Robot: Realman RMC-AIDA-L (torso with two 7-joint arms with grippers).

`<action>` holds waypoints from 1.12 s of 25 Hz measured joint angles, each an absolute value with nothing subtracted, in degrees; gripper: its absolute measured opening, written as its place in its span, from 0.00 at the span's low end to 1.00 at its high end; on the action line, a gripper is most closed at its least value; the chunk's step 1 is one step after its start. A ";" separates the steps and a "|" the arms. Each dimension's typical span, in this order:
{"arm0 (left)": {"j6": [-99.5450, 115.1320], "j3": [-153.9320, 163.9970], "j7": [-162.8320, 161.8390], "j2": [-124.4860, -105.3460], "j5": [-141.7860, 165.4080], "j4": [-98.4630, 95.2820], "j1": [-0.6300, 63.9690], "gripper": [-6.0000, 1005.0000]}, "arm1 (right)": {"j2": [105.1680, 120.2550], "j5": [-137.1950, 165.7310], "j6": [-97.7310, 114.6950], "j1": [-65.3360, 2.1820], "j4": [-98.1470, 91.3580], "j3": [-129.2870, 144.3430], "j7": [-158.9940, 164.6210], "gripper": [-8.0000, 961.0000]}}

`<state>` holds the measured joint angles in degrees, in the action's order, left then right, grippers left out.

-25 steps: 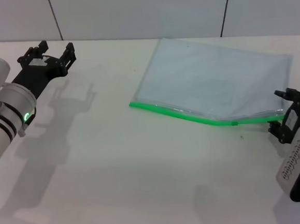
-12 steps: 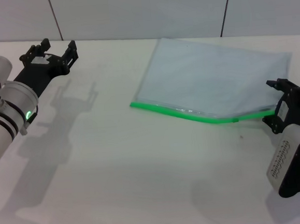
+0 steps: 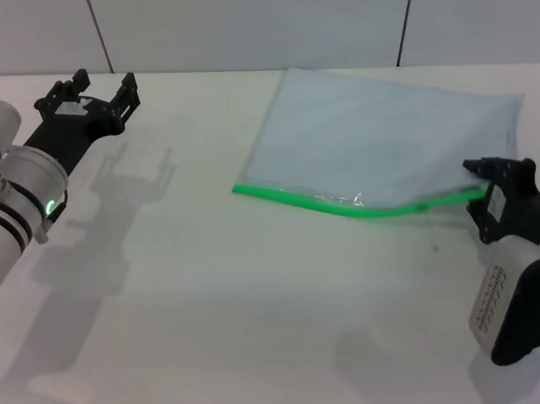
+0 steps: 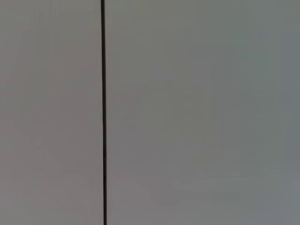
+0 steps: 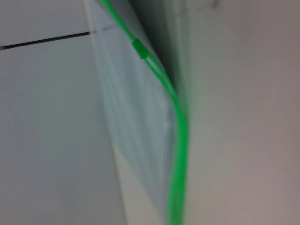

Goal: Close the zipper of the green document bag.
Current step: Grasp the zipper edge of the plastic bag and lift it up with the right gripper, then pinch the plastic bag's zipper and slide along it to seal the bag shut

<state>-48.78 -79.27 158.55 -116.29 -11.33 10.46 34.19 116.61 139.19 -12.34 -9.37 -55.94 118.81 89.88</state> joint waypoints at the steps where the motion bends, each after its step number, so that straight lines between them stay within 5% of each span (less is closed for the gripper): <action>1: -48.78 -79.27 158.55 -116.29 -11.33 10.46 34.19 0.68 | 116.53 138.22 -13.45 -9.43 -56.07 119.42 90.04 0.43; 10: -48.78 -79.22 158.55 -116.28 -11.33 10.46 34.27 0.67 | 116.39 132.94 -16.96 -9.67 -56.89 121.85 89.84 0.13; 21: -49.16 -75.03 157.14 -116.18 -4.33 12.67 34.44 0.67 | 116.04 132.45 -16.58 -6.61 -62.57 121.24 90.07 0.07; 28: -49.45 -70.03 148.94 -114.36 13.27 22.52 34.02 0.66 | 115.90 132.24 -13.04 -3.98 -68.03 119.46 89.98 0.06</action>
<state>-49.45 -70.03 148.94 -114.36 13.27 22.52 34.02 115.90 132.24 -13.04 -3.98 -68.03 119.46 89.98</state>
